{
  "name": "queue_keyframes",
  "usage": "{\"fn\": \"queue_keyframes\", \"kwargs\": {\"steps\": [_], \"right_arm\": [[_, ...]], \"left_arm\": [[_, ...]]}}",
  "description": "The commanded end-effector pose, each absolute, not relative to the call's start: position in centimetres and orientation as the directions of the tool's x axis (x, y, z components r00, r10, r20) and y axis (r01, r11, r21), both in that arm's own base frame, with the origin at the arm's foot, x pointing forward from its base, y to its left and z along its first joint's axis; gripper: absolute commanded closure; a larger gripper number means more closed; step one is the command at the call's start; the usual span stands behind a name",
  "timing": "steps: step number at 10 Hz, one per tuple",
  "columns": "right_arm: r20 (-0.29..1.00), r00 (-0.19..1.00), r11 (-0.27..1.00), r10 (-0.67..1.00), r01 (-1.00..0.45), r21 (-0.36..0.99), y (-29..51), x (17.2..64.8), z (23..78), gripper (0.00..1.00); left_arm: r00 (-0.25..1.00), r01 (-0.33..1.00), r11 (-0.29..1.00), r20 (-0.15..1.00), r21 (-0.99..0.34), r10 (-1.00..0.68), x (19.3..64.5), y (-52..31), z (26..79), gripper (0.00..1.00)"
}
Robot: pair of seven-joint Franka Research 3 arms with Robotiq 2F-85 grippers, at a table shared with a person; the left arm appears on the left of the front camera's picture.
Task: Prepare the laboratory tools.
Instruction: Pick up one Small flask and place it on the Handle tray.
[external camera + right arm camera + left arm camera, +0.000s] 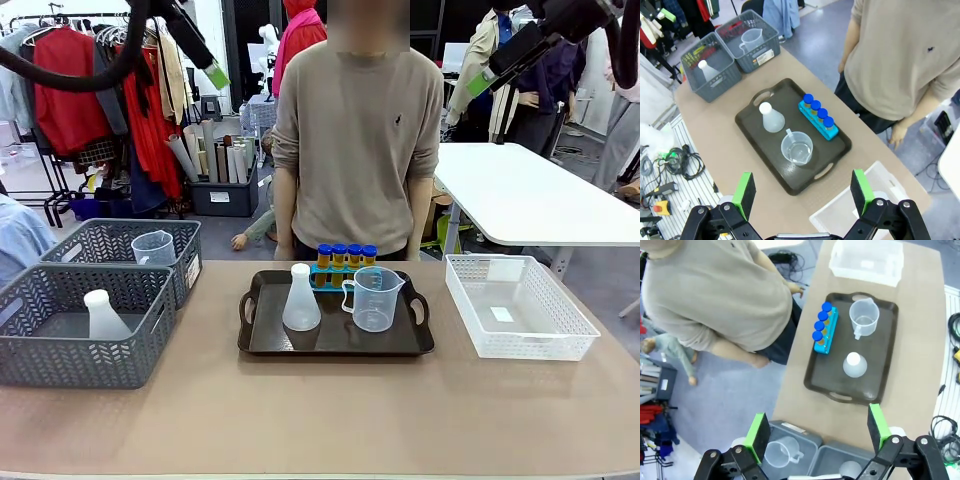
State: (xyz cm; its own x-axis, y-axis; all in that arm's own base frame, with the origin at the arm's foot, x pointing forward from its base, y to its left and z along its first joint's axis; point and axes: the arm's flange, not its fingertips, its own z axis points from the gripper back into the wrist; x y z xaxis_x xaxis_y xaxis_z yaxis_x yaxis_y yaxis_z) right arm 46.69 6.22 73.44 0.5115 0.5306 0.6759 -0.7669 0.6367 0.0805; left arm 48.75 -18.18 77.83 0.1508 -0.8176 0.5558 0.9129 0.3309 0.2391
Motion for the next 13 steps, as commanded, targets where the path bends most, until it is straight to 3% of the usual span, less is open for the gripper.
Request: {"fn": "queue_keyframes", "kwargs": {"steps": [1, 5, 13], "right_arm": [[0.678, 0.508, 0.634, 0.531, -0.769, 0.08, 6.2, 46.6, 73.6, 0.0], [0.678, 0.508, 0.634, 0.531, -0.769, 0.08, 6.2, 46.6, 73.6, 0.0], [0.678, 0.508, 0.634, 0.531, -0.769, 0.08, 6.2, 46.6, 73.6, 0.0]], "left_arm": [[0.139, 0.902, 0.345, 0.581, 0.261, -0.802, 47.2, -16.4, 77.3, 0.0], [0.15, 0.893, 0.376, 0.625, 0.247, -0.766, 47.5, -14.5, 77.4, 0.0], [0.171, 0.894, 0.377, 0.593, 0.242, -0.786, 47.7, -15.2, 78.8, 0.0]]}}
